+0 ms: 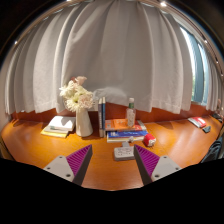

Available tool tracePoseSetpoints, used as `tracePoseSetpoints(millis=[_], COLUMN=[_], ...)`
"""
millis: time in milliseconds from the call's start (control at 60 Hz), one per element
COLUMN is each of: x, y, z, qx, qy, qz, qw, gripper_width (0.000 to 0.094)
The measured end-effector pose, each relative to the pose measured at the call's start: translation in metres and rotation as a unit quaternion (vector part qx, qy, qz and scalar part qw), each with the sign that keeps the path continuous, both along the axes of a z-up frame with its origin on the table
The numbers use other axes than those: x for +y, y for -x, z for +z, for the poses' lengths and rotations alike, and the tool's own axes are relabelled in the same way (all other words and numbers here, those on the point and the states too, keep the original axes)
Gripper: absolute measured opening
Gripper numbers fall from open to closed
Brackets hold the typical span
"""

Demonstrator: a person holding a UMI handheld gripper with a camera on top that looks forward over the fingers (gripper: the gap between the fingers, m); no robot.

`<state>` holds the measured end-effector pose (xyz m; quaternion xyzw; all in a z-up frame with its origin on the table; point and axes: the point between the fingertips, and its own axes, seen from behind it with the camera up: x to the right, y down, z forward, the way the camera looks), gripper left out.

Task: Unplug charger

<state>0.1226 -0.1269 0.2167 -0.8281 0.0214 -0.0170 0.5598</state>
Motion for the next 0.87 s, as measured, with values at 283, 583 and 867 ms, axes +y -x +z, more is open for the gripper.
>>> tracePoseSetpoints(millis=[283,583,867], x=[-0.036,-0.049,-0.054], y=[0.084,0.089,0.087], z=[-0.019,-0.019,-0.021], qx=[0.004,0.007,0.017], qy=[0.02,0.018,0.022], qz=[0.066,0.062,0.055], qw=[0.998,0.998,0.998], gripper_width=[0.0839,0.0836,0.084])
